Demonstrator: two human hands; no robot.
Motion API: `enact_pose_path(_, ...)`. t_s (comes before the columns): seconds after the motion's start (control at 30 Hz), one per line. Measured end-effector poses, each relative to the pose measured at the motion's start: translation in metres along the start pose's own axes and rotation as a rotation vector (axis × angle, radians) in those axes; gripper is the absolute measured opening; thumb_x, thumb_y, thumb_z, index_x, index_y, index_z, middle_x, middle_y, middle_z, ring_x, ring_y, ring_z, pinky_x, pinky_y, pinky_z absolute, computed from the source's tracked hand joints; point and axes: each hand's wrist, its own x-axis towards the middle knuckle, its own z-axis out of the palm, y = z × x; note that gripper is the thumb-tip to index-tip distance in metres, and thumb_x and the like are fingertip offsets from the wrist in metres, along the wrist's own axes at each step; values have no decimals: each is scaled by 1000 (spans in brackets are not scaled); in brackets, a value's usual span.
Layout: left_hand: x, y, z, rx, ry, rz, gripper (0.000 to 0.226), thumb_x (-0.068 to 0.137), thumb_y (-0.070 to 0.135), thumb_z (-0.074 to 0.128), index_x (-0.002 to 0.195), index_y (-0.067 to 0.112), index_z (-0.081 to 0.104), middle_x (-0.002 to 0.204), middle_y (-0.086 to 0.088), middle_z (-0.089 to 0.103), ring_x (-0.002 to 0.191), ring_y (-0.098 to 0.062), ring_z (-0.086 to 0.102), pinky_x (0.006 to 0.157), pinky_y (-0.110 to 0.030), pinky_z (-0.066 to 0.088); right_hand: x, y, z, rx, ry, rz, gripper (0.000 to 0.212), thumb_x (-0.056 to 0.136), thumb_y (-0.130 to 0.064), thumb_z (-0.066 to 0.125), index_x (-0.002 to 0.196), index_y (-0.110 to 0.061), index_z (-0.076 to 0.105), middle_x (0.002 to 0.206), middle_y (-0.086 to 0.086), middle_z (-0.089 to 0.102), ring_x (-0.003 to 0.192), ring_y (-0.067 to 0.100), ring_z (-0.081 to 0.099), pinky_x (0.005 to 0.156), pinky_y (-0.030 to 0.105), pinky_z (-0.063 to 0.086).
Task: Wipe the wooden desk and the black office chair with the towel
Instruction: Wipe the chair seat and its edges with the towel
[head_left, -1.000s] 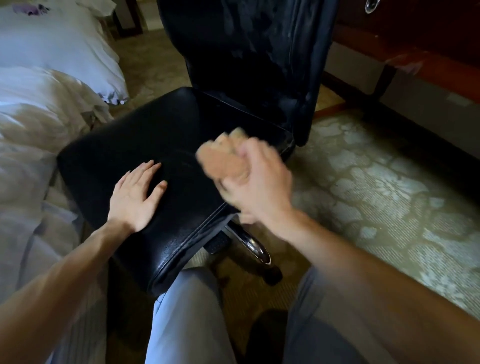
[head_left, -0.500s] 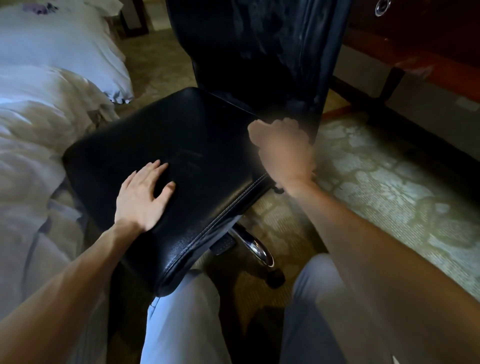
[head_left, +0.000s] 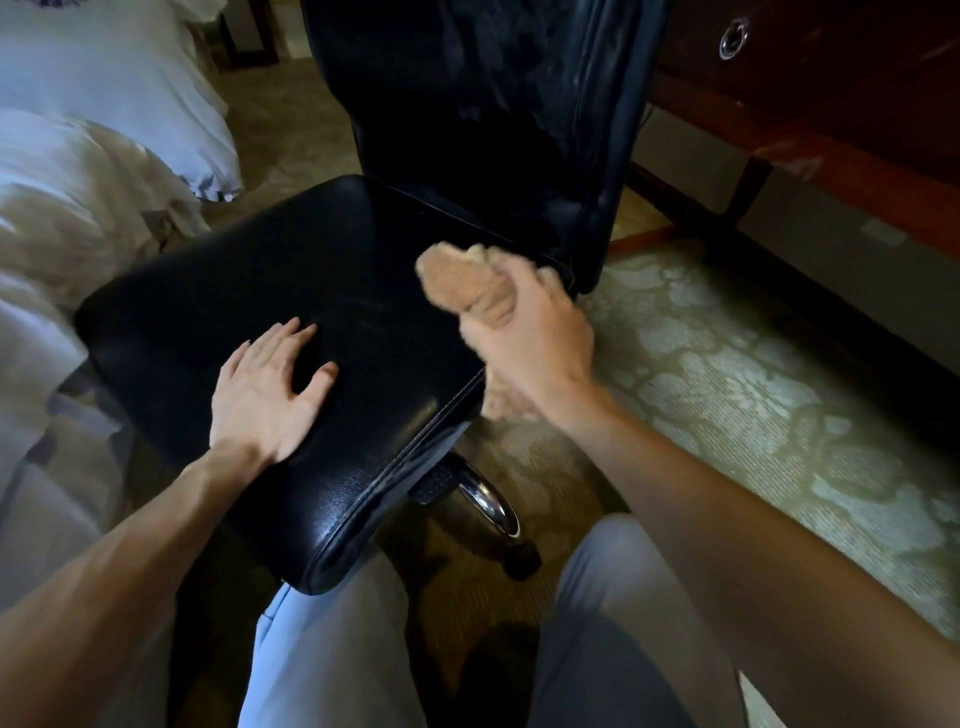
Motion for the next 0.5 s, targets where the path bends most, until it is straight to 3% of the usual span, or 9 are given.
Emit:
enact_pose_path(0.07, -1, 1, 1, 1, 4, -9, 84, 87, 71, 25, 153, 23, 47, 164, 2, 38, 154, -12, 25, 128, -36, 12, 15, 12, 2, -15, 28, 94, 68, 80, -51, 68, 141, -35, 44, 126, 6, 53, 108, 32, 62, 87, 45, 54)
enact_pose_path(0.13, -2, 2, 1, -1, 12, -17, 83, 88, 70, 26, 152, 23, 48, 163, 2, 39, 154, -12, 25, 127, -36, 12, 17, 18, 12, -112, -50, 143, 73, 80, -50, 68, 143, -26, 41, 129, 12, 53, 114, 36, 59, 85, 44, 53)
enact_pose_path(0.27, -1, 3, 2, 8, 19, -18, 80, 88, 68, 27, 151, 22, 48, 163, 1, 40, 154, -13, 26, 127, -37, 12, -20, -14, 25, -256, -114, -23, 72, 78, -55, 70, 139, -24, 46, 133, 14, 53, 122, 37, 53, 77, 37, 45)
enact_pose_path(0.33, 0, 0, 3, 16, 11, -17, 80, 87, 65, 29, 151, 22, 48, 162, 1, 40, 154, -13, 27, 127, -37, 13, -45, -38, 25, -202, -166, -127, 66, 77, -54, 71, 135, -29, 51, 130, 9, 57, 122, 33, 54, 79, 36, 42)
enact_pose_path(0.43, -1, -6, 0, 26, 4, 56, 85, 81, 63, 32, 152, 18, 49, 161, -3, 42, 152, -18, 32, 125, -38, 15, -78, -65, 19, 83, -336, -162, 52, 76, -53, 72, 121, -34, 57, 117, 1, 62, 109, 29, 62, 87, 38, 51)
enact_pose_path(0.5, -1, -5, -2, 14, 4, 59, 87, 81, 65, 31, 152, 16, 48, 161, -5, 43, 152, -19, 32, 125, -39, 16, -80, -66, 16, 126, -288, -179, 50, 76, -55, 71, 120, -35, 55, 113, 0, 61, 100, 29, 65, 82, 40, 54)
